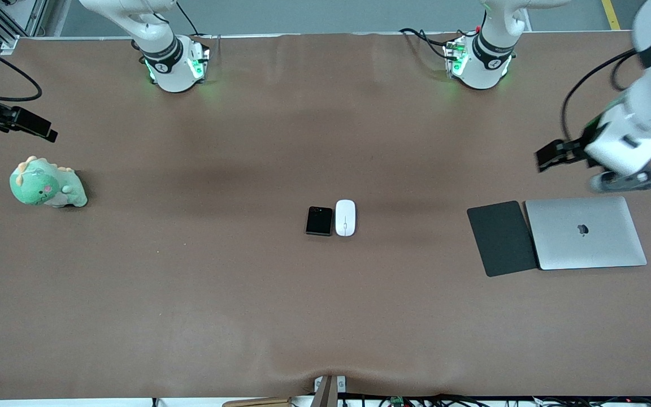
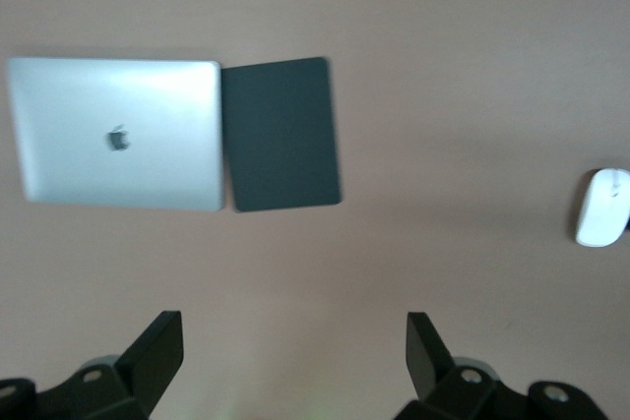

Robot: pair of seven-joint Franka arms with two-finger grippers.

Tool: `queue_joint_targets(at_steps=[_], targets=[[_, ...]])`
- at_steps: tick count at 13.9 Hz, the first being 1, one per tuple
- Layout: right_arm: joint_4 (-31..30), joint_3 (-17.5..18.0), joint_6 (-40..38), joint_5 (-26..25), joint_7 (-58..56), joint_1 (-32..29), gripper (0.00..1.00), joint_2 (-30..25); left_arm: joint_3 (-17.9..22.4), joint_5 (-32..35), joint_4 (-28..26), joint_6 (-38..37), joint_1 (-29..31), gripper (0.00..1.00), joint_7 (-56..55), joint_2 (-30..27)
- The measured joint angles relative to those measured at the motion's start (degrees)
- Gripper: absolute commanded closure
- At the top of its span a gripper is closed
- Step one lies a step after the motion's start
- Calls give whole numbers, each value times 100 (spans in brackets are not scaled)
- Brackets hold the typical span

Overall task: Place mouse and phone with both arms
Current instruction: 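Reach the left gripper down toward the white mouse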

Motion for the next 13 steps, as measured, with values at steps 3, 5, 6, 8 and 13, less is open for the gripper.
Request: queue_joint_targets(at_steps=[3, 5, 6, 8, 13], targets=[[0, 1, 0, 0, 0, 0, 0, 0, -62, 0, 6, 588, -627, 0, -400, 550], [0, 1, 0, 0, 0, 0, 0, 0, -66, 0, 12, 972, -964, 0, -634, 945], [0, 2, -1, 2, 0, 0, 0, 0, -72, 0, 17, 1114, -1070, 0, -721, 1144], [0, 12, -2, 4, 0, 2, 0, 4, -96, 0, 67, 1521, -1266, 0, -942, 1581], [7, 67, 0, 11, -7, 172, 0, 69, -105, 3, 390, 2620, -1952, 0, -2051, 2729]])
